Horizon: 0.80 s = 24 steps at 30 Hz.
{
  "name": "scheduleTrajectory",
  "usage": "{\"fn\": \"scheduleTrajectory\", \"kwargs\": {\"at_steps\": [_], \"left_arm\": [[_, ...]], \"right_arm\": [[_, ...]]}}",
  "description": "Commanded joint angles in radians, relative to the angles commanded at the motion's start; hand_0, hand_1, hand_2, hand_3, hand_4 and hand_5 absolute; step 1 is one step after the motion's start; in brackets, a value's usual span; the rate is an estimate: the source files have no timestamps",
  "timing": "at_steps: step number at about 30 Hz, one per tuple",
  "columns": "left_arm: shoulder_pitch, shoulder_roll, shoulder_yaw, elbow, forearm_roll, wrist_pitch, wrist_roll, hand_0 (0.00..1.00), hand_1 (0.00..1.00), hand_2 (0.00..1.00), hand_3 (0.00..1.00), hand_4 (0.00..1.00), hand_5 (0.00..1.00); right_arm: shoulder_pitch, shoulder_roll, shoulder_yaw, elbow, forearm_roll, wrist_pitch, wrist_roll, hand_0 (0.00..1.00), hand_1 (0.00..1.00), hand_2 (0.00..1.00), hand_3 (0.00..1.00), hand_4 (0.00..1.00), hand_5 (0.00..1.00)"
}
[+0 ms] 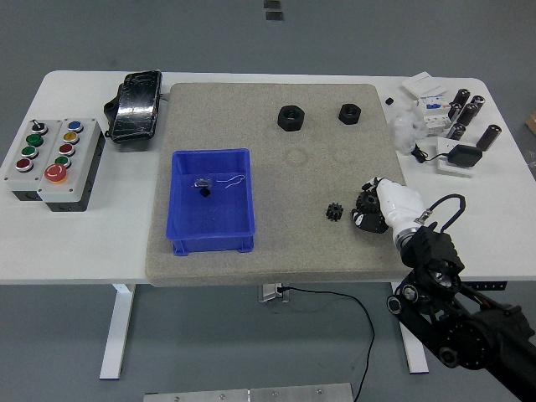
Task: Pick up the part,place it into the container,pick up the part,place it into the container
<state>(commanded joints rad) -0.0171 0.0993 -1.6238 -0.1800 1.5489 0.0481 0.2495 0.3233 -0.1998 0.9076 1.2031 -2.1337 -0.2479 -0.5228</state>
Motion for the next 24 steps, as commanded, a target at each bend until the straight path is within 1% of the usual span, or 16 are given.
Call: {"fn": "scheduleTrajectory", "kwargs": {"at_steps": [4, 5, 10, 11, 16, 17, 22, 23, 24], "left_arm": [[-0.001, 0.001, -0.001, 0.000, 0.002, 0.000, 0.000, 0.663, 0.630, 0.550, 0.600, 0.691, 0.350], [-0.001, 0.002, -0.001, 0.000, 0.002, 0.000, 0.000, 0.663, 0.630, 0.550, 0.600, 0.691, 0.351], [-0.002, 0.004, 0.000, 0.000, 0.003, -0.001, -0.001, 0.663, 0.630, 0.550, 0.600, 0.691, 0.351], [-0.002, 0.004, 0.000, 0.000, 0.004, -0.001, -0.001, 0.664, 0.630, 0.550, 0.600, 0.692, 0.352], [-0.003, 0.007, -0.003, 0.000, 0.010, -0.002, 0.000, 0.664, 0.630, 0.550, 0.600, 0.692, 0.352], [-0.003, 0.008, -0.004, 0.000, 0.012, -0.002, 0.001, 0.663, 0.630, 0.550, 0.600, 0.692, 0.354], [-0.004, 0.011, -0.008, 0.000, 0.020, -0.003, 0.003, 0.663, 0.630, 0.550, 0.600, 0.692, 0.354], [-0.003, 0.011, -0.009, 0.000, 0.021, -0.003, 0.004, 0.664, 0.630, 0.550, 0.601, 0.693, 0.355], [-0.003, 0.011, -0.011, 0.000, 0.023, -0.003, 0.005, 0.664, 0.630, 0.550, 0.601, 0.693, 0.355]], "right_arm": [[0.000, -0.001, -0.004, -0.006, 0.002, -0.010, 0.004, 0.400, 0.598, 0.639, 0.641, 0.273, 0.143], [0.000, -0.001, -0.005, -0.007, 0.003, -0.013, 0.005, 0.404, 0.563, 0.575, 0.572, 0.002, 0.097], [0.000, -0.004, -0.011, -0.016, 0.012, -0.030, 0.013, 0.404, 0.563, 0.575, 0.572, 0.002, 0.097], [0.000, -0.004, -0.012, -0.017, 0.014, -0.034, 0.015, 0.404, 0.556, 0.549, 0.546, 0.002, 0.002], [0.004, -0.005, -0.015, -0.012, 0.017, -0.062, 0.028, 0.404, 0.556, 0.549, 0.546, 0.002, 0.002], [0.006, -0.005, -0.016, -0.009, 0.017, -0.067, 0.030, 0.395, 0.551, 0.535, 0.535, 0.059, 0.002], [0.029, -0.007, -0.032, 0.020, 0.013, -0.092, 0.036, 0.395, 0.551, 0.535, 0.535, 0.059, 0.002], [0.034, -0.007, -0.038, 0.026, 0.014, -0.094, 0.037, 0.392, 0.548, 0.534, 0.532, 0.105, 0.002], [0.044, -0.007, -0.048, 0.037, 0.018, -0.098, 0.038, 0.392, 0.548, 0.534, 0.532, 0.105, 0.002]]}}
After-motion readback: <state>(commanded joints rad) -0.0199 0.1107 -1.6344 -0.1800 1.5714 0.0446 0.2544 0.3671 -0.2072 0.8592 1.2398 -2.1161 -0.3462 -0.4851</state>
